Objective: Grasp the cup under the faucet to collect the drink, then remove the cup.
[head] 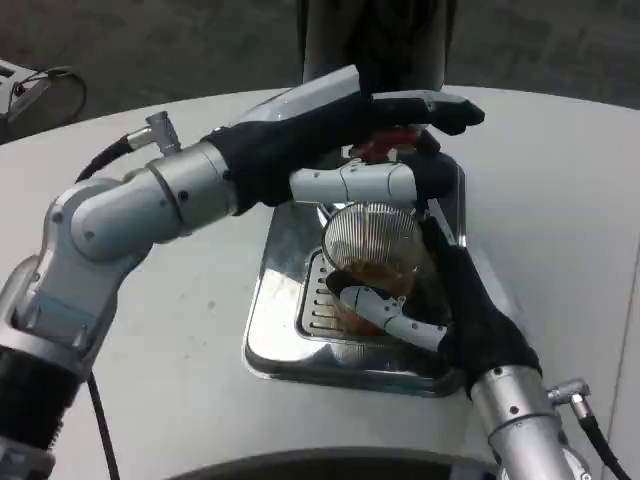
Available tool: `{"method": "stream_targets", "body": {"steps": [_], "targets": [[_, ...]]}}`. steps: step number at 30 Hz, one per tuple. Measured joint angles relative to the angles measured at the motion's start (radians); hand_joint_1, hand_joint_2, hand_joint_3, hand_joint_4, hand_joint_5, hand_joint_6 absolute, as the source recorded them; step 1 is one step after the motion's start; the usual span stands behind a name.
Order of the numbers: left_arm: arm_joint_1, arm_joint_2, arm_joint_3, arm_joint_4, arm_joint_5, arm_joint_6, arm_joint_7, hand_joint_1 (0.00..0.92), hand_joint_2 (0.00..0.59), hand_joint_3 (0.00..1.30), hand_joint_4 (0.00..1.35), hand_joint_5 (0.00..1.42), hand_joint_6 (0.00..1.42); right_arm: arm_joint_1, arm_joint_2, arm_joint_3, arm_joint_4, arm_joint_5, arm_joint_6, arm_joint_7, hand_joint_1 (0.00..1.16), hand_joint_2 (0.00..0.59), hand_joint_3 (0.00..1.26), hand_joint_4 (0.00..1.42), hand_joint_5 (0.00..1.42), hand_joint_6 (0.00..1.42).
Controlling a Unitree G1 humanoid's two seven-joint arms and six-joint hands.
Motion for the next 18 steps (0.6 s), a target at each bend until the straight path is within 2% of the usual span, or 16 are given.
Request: {"method": "stream_targets", "body": {"steps": [7, 18], "targets": [[-0.007, 0.001, 0.000, 0.019, -0.001, -0.014, -0.003, 0.000, 0.000, 0.21, 0.16, 0.24, 0.13, -0.021, 0.007, -0.009, 0.045, 0.022, -0.012, -0.009, 0.63, 0.199, 0.00, 0.00, 0.04, 0.00], [-0.024, 0.001, -0.006, 0.042, 0.000, -0.023, -0.013, 0.000, 0.000, 0.22, 0.17, 0.24, 0.13, -0.031, 0.008, -0.002, 0.075, 0.010, -0.024, -0.052, 0.63, 0.199, 0.00, 0.00, 0.05, 0.00]]}}
